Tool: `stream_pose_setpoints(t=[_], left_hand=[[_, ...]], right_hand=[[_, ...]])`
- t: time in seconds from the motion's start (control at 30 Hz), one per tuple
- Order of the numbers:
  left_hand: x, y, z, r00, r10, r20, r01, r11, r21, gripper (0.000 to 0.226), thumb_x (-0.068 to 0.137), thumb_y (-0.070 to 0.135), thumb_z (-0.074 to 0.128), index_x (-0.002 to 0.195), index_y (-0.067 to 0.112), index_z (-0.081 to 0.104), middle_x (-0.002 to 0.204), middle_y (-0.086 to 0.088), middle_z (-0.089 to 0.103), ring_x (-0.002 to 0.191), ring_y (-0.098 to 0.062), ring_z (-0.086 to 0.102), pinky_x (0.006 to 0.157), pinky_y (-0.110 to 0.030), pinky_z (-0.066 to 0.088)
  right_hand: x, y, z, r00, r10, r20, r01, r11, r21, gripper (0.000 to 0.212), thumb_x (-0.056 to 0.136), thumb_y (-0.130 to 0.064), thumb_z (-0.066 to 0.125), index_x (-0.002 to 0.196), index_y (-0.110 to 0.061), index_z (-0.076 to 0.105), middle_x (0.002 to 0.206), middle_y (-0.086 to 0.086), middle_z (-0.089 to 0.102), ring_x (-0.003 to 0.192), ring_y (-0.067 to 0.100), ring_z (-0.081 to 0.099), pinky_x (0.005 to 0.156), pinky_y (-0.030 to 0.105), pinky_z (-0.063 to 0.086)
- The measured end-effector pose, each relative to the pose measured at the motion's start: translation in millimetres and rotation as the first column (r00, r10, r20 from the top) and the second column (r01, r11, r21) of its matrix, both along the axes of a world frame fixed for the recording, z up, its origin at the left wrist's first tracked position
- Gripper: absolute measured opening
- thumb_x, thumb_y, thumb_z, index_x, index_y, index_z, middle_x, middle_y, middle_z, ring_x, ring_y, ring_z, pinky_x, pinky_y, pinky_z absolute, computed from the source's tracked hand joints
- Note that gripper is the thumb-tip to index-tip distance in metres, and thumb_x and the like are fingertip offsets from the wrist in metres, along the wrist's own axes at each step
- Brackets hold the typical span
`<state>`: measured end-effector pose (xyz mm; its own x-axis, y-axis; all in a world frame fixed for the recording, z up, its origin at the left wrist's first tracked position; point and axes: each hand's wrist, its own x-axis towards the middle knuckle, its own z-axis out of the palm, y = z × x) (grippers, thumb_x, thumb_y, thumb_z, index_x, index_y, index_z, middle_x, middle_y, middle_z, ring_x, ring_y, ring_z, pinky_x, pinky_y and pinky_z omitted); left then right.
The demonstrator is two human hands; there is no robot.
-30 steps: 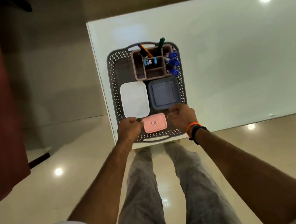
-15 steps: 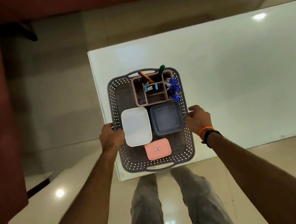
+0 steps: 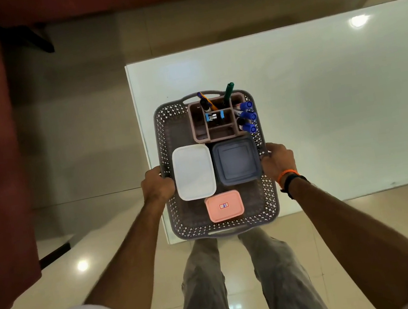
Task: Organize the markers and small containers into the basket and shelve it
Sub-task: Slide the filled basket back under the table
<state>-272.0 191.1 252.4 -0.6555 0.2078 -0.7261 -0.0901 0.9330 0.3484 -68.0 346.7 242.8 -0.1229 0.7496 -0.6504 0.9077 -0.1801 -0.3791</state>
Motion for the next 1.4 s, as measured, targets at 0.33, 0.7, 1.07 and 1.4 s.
stream_pose_setpoints(t=[0.33, 0.7, 1.07, 1.4], left_hand=[[25.8, -44.2, 90.5, 0.999, -0.03, -0.032, 0.033, 0.996, 0.08, 0.037, 0.079, -0.007, 0.043, 0.102, 0.006, 0.07, 0.108, -0.017, 0.07, 0.101, -0.037, 0.062, 0.088, -0.039, 0.053], [78.7, -114.4, 172.1, 0.995, 0.013, -0.102, 0.005, 0.986, 0.167, 0.035, 0.08, -0.006, 0.043, 0.096, 0.005, 0.071, 0.103, -0.016, 0.07, 0.098, -0.036, 0.064, 0.082, -0.037, 0.053], [211.4, -219.2, 181.9, 0.987, 0.09, -0.136, -0.063, 0.98, 0.19, 0.031, 0.075, -0.002, 0.046, 0.09, 0.007, 0.072, 0.093, -0.014, 0.071, 0.088, -0.034, 0.067, 0.078, -0.044, 0.059], [307.8, -308.1, 196.4, 0.988, 0.093, -0.119, -0.07, 0.979, 0.189, 0.034, 0.083, -0.001, 0.044, 0.102, 0.008, 0.07, 0.107, -0.016, 0.069, 0.096, -0.037, 0.064, 0.084, -0.049, 0.057]], right_hand=[[28.5, -53.2, 92.7, 0.996, -0.086, -0.037, 0.088, 0.995, 0.041, 0.036, 0.086, -0.006, 0.049, 0.115, -0.01, 0.07, 0.118, 0.017, 0.068, 0.111, 0.039, 0.058, 0.094, 0.036, 0.046], [78.9, -118.9, 182.2, 0.989, -0.023, -0.144, 0.043, 0.989, 0.138, 0.035, 0.088, -0.002, 0.048, 0.116, -0.006, 0.068, 0.117, 0.019, 0.068, 0.109, 0.038, 0.059, 0.095, 0.035, 0.047], [205.6, -197.5, 198.0, 0.974, 0.136, -0.18, -0.101, 0.977, 0.189, 0.034, 0.083, -0.002, 0.05, 0.108, -0.006, 0.072, 0.11, 0.019, 0.07, 0.103, 0.037, 0.061, 0.086, 0.032, 0.048], [303.4, -285.1, 196.9, 0.971, 0.142, -0.193, -0.112, 0.981, 0.161, 0.029, 0.084, -0.002, 0.051, 0.103, -0.003, 0.073, 0.102, 0.019, 0.072, 0.097, 0.038, 0.064, 0.083, 0.036, 0.051]])
